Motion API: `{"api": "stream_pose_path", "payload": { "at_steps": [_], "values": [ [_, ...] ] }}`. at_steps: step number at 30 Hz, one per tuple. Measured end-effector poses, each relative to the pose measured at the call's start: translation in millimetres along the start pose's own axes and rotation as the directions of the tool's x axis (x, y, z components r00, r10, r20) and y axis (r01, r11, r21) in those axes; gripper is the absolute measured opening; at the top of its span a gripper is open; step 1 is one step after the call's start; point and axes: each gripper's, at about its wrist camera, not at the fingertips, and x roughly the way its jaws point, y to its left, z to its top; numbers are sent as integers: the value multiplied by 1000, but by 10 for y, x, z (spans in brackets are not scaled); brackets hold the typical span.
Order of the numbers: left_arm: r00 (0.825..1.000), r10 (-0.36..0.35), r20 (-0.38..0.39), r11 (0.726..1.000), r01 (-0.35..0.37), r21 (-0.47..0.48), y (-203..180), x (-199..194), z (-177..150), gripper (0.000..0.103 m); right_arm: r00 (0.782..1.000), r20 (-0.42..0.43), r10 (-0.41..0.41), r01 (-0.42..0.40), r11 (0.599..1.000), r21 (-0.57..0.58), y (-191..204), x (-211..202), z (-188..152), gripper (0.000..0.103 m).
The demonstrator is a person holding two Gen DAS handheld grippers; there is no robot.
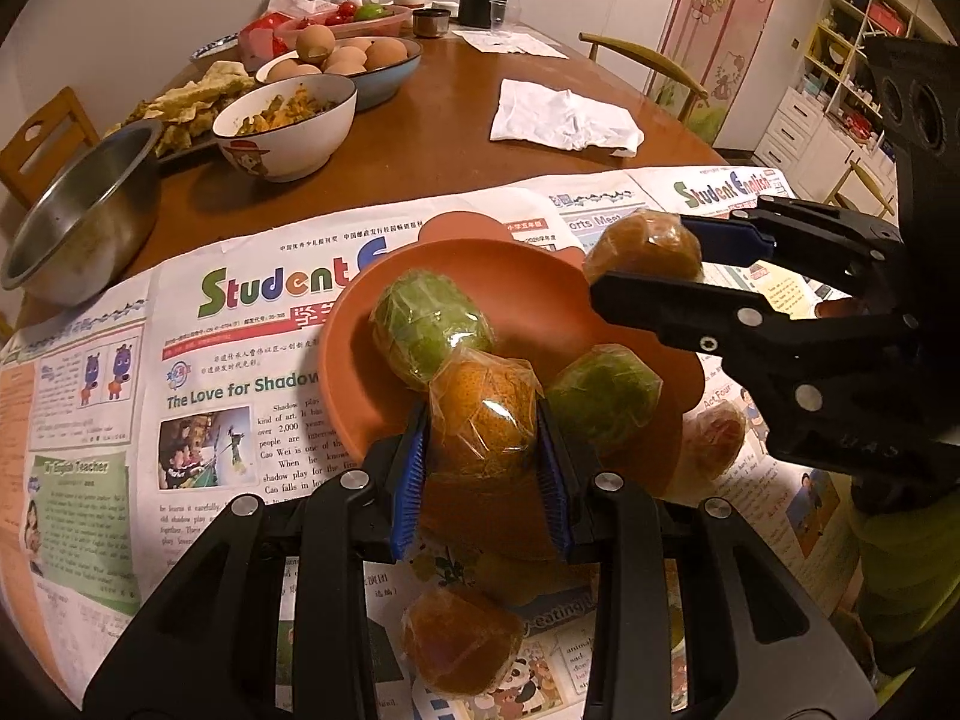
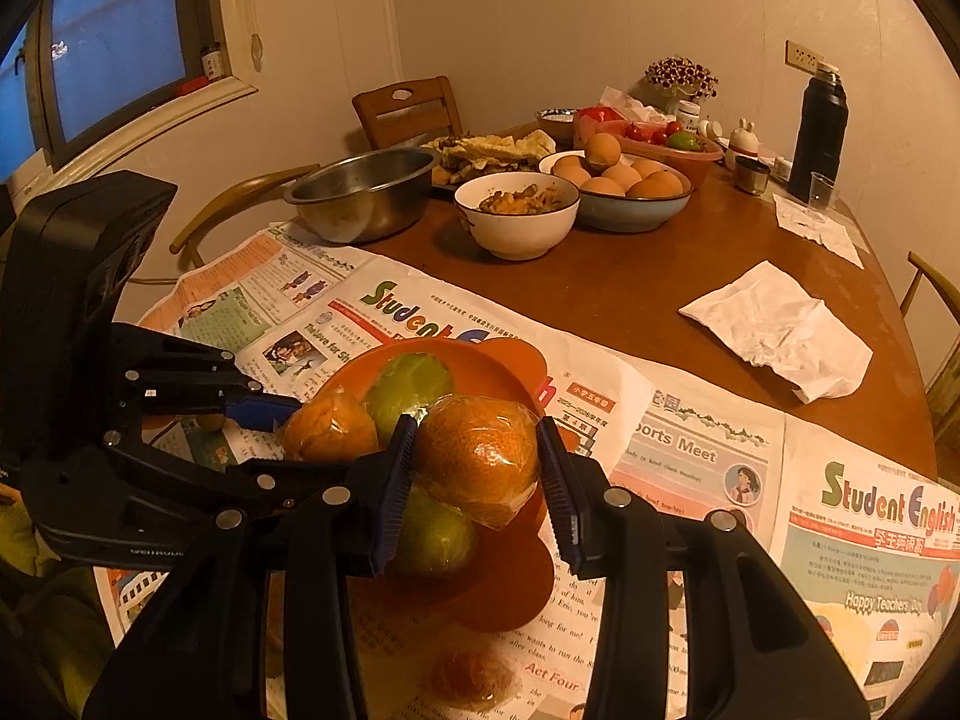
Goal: Organize fruits
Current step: 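Carry the orange with the left tool over the plate while the right tool carries its orange, then lower the orange into the plate and open the left tool while the right tool releases its orange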
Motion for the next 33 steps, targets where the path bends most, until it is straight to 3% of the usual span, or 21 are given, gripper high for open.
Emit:
{"api": "stream_pose_path", "payload": {
  "at_steps": [33],
  "values": [
    [1000,1,-12,1000,-1,5,44,90,-1,26,997,-70,17,-17,1000,-9,-3,324,71,39]
  ]
}}
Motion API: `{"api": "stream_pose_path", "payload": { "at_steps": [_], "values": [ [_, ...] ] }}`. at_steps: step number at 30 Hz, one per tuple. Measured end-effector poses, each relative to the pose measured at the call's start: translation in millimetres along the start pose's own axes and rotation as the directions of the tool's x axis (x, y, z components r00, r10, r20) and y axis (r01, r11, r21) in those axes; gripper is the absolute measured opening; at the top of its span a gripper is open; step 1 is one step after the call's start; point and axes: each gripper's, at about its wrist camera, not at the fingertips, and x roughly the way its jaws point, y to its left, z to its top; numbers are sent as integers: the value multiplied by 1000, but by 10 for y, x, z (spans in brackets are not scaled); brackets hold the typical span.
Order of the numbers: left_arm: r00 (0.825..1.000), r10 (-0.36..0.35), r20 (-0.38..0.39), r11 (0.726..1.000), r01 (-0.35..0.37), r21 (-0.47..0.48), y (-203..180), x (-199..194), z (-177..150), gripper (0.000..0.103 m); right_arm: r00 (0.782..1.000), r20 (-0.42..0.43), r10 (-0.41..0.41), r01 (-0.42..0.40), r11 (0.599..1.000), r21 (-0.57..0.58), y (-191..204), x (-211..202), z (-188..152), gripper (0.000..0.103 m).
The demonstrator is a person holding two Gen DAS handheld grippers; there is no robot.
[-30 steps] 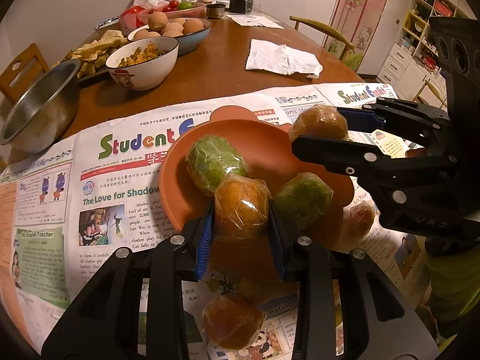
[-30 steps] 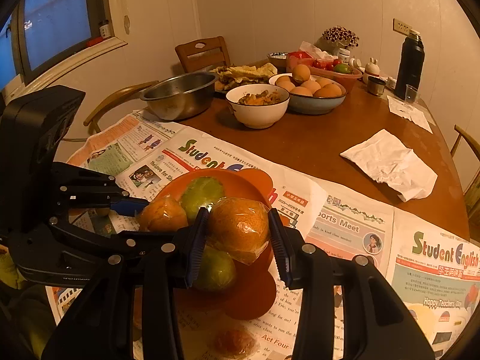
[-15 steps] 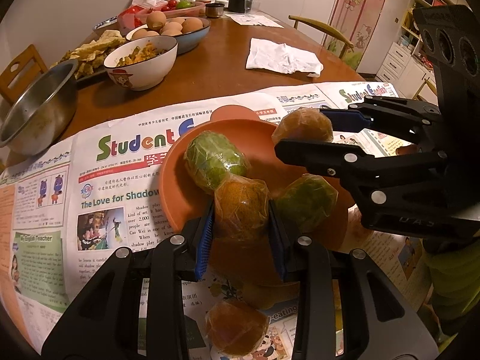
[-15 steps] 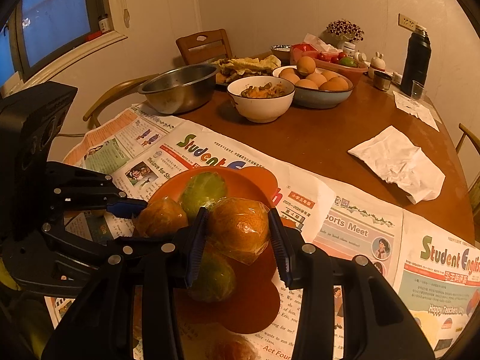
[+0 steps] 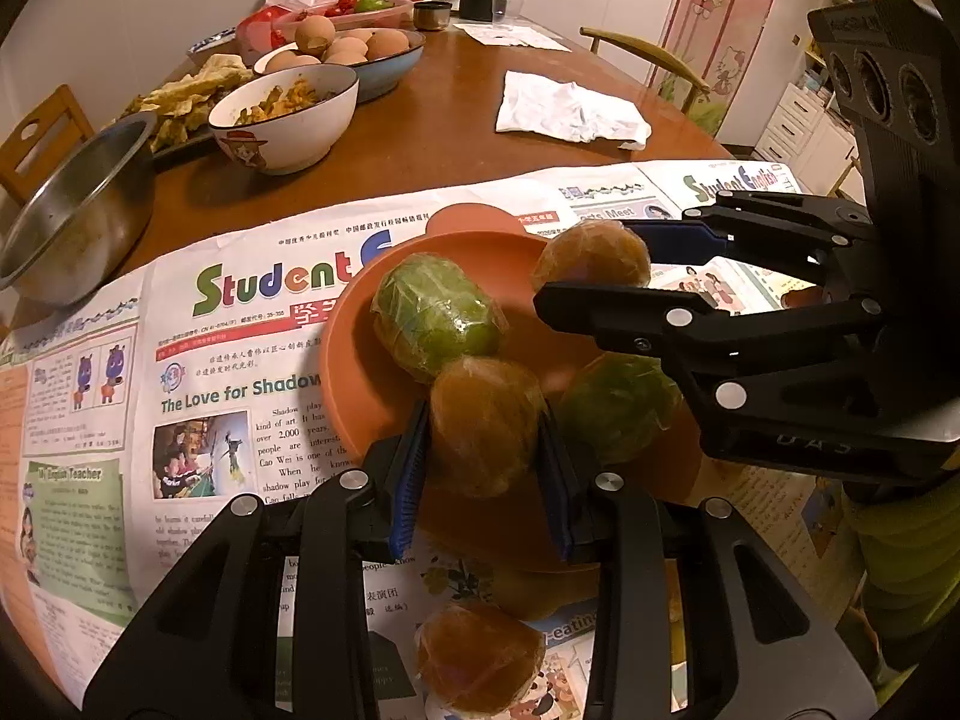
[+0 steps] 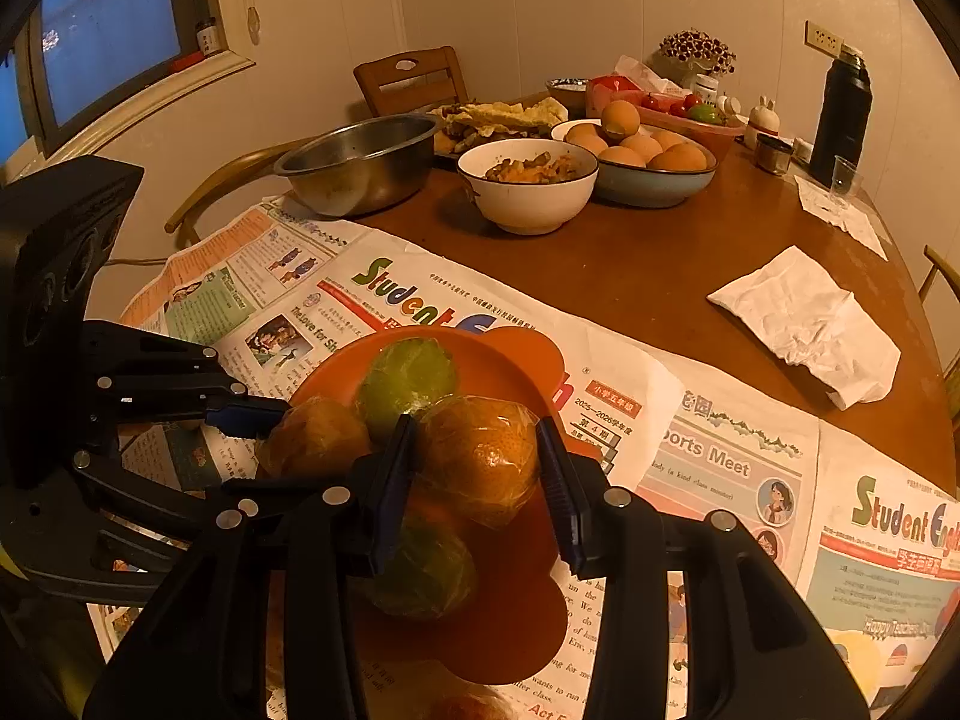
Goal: Organize fruits
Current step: 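Lower the orange into the plate and open the left tool while the right tool releases its orange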
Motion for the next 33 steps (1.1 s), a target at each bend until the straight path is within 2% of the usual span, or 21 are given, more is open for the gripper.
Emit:
{"api": "stream_pose_path", "payload": {
  "at_steps": [27,33],
  "values": [
    [1000,5,28,1000,-5,-5,35,-103,-22,26,999,-41,8,-7,1000,15,-8,146,-28,41],
    [999,6,32,1000,-6,-9,36,-119,-23,26,1000,-20,-2,2,1000,16,-16,77,-4,44]
  ]
}}
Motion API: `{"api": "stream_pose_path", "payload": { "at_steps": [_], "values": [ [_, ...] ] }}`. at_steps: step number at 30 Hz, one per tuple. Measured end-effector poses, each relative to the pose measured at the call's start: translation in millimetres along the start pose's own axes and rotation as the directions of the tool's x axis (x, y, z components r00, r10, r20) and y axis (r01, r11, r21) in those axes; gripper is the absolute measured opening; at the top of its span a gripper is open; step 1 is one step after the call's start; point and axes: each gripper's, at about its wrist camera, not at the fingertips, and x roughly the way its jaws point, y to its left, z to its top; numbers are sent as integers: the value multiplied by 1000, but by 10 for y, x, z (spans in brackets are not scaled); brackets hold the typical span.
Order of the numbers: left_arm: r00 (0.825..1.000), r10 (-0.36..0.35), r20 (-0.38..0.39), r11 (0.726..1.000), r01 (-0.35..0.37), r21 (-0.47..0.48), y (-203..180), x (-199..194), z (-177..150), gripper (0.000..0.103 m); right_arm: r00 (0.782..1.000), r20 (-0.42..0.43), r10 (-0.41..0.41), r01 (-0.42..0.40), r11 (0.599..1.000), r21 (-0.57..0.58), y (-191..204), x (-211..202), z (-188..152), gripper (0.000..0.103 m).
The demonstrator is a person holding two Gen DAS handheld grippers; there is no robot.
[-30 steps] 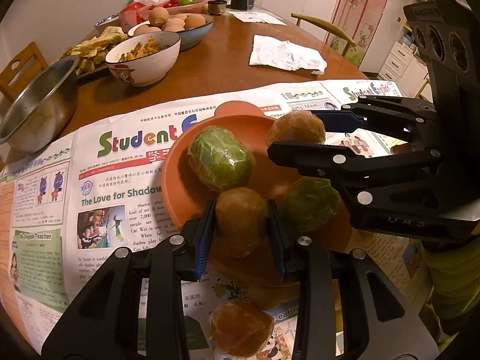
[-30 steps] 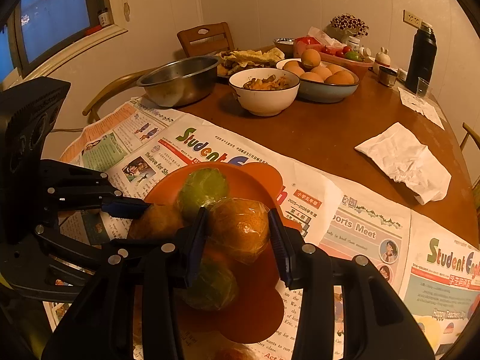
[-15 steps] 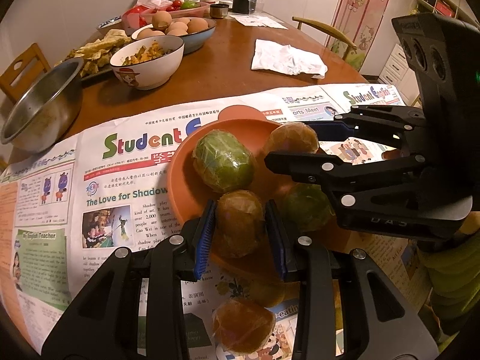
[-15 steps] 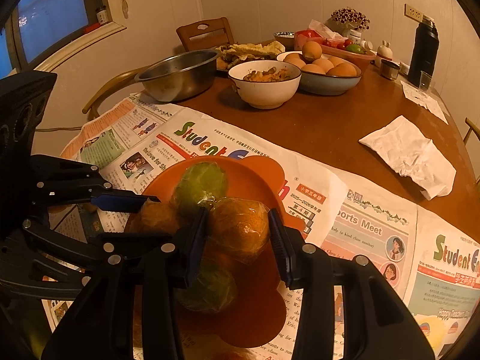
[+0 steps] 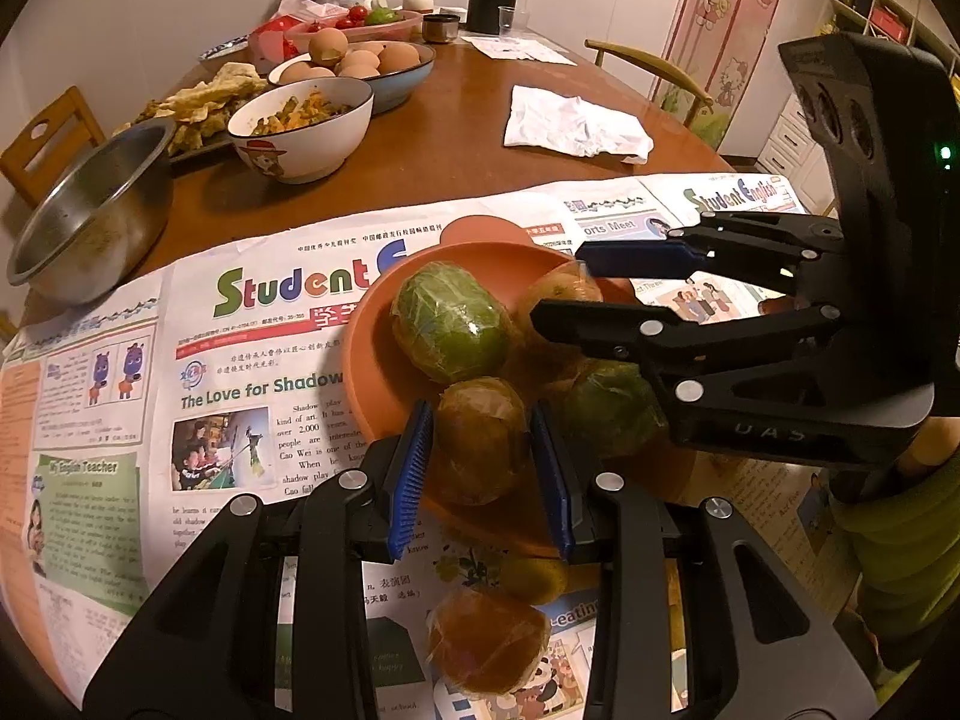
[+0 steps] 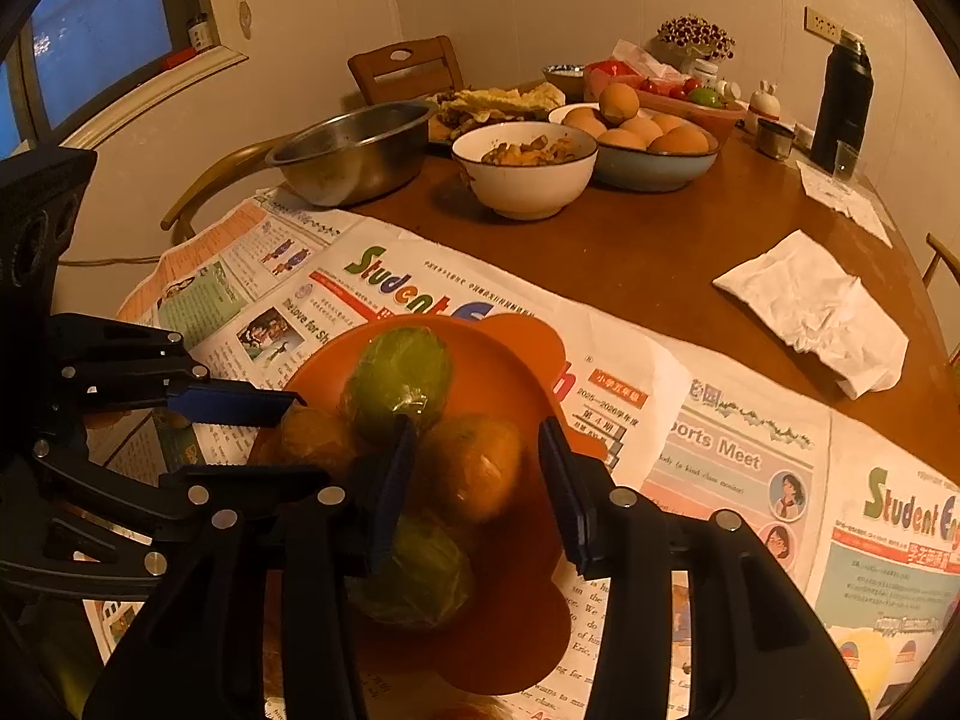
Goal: Organize fruits
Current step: 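Lower the orange into the plate and open the left tool while the right tool releases its orange, then withdraw both open tools from the plate toward the loose fruits on the newspaper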
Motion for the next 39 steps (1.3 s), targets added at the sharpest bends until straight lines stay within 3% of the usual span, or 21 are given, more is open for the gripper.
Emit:
{"api": "stream_pose_path", "payload": {
  "at_steps": [9,12,16,39],
  "values": [
    [1000,9,13,1000,-9,-4,2,-59,-1,27,999,28,-24,23,1000,10,-5,-115,11,56],
    [1000,17,23,1000,-17,-6,1,-95,-3,35,999,40,-33,33,999,16,-7,-166,15,61],
    [999,29,36,1000,-29,-7,6,-156,-2,36,998,54,-43,42,999,23,-8,-239,12,67],
    [981,131,142,991,-128,-27,-14,-564,-101,65,982,161,-101,89,993,77,66,-796,-86,92]
  ]
}}
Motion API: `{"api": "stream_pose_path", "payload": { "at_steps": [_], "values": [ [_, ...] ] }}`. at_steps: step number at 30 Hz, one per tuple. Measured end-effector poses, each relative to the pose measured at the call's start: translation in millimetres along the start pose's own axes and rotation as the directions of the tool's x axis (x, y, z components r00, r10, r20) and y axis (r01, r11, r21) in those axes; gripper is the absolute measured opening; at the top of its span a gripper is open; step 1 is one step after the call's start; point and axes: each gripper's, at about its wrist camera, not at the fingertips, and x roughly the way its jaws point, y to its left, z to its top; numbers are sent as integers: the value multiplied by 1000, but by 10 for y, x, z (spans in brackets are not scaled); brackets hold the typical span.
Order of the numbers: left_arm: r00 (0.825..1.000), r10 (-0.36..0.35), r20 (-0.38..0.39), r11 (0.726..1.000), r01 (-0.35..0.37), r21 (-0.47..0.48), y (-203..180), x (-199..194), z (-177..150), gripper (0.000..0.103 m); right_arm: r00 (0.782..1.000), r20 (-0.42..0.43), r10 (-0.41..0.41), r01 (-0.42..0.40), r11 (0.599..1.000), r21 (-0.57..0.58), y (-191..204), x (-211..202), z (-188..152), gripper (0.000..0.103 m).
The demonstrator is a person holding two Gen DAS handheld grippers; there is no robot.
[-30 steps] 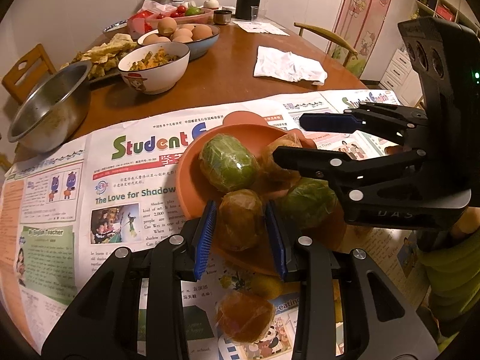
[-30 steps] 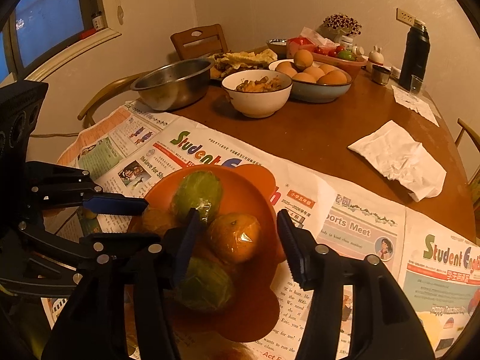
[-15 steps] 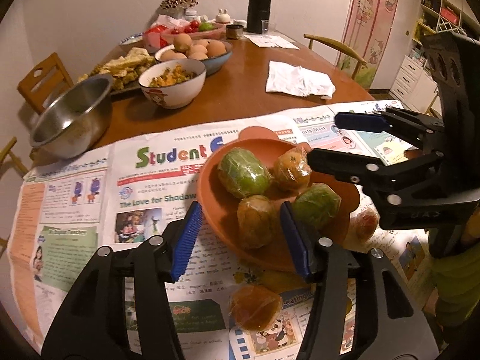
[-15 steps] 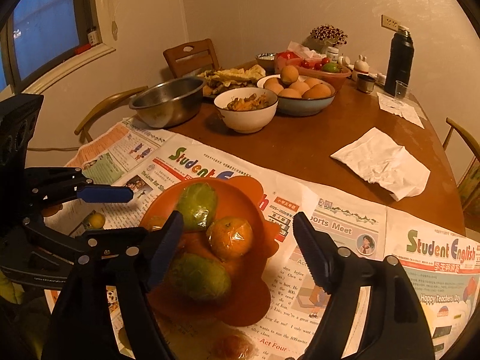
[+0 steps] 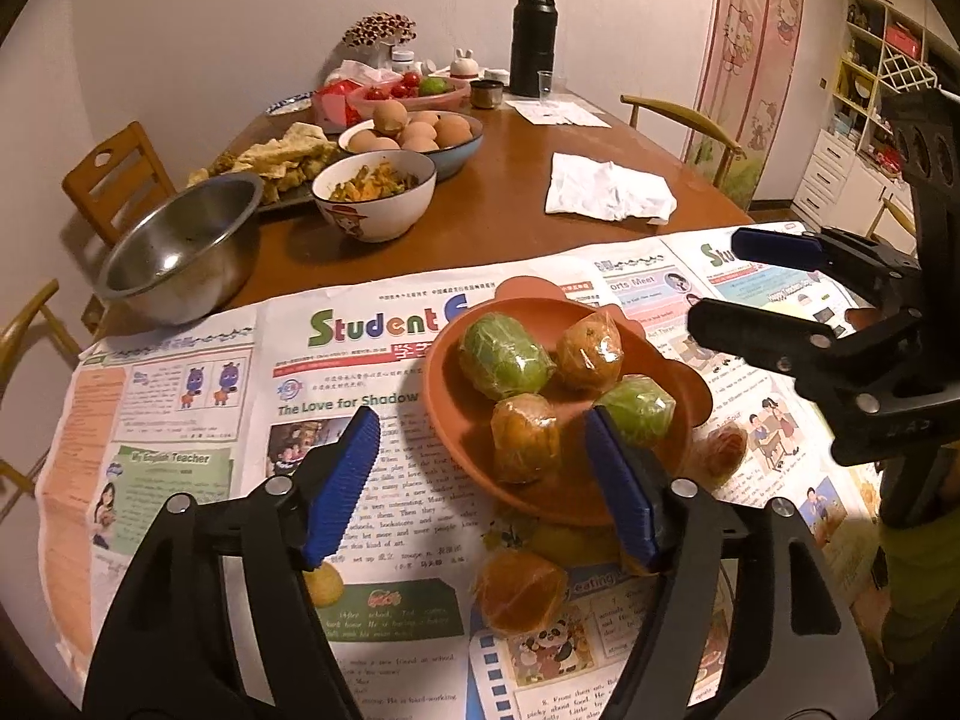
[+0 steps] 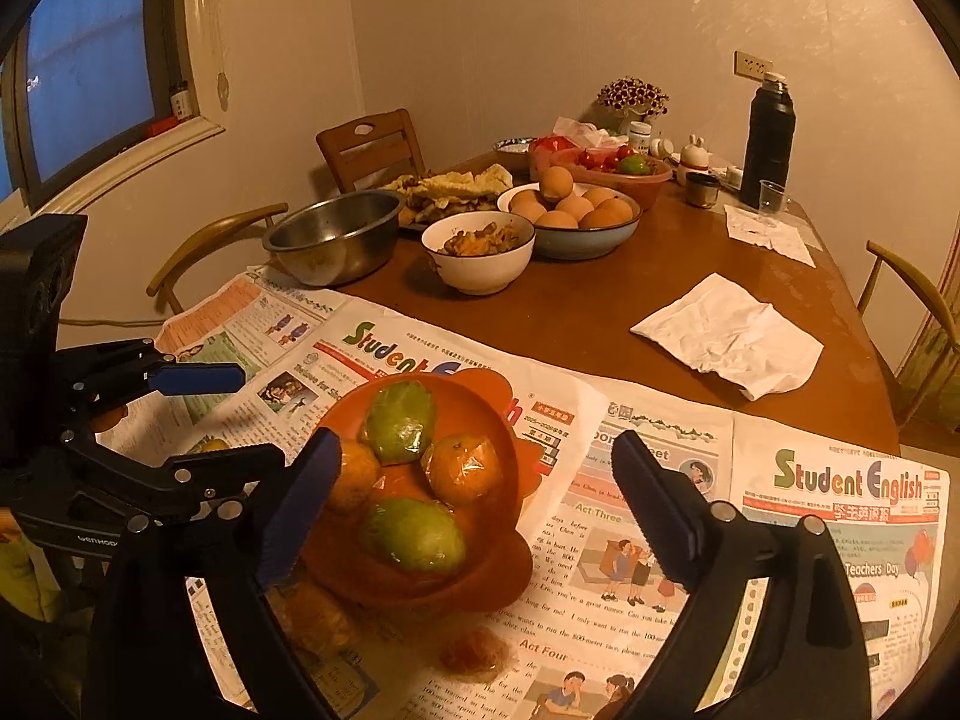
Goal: Organize fruits
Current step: 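Withdraw both open tools from the plate toward the loose fruits on the newspaper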
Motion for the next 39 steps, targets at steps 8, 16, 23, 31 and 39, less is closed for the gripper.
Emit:
{"api": "stream_pose_path", "payload": {
  "at_steps": [8,16,23,31,39],
  "values": [
    [1000,21,20,1000,-21,-2,35,-126,-55,73,1000,22,-5,5,1000,-3,93,-125,9,95],
    [998,44,41,999,-43,-7,65,-228,-98,85,999,42,-5,5,1000,-20,224,-240,12,98],
    [996,66,57,998,-65,-15,85,-281,-109,90,999,54,-7,8,1000,-24,279,-323,-14,98],
    [993,89,72,996,-87,-23,97,-357,-143,92,998,63,-3,5,1000,-30,333,-401,-43,98],
    [991,103,80,994,-100,-31,104,-423,-185,93,998,63,6,-3,999,-42,411,-462,-105,98]
  ]
}}
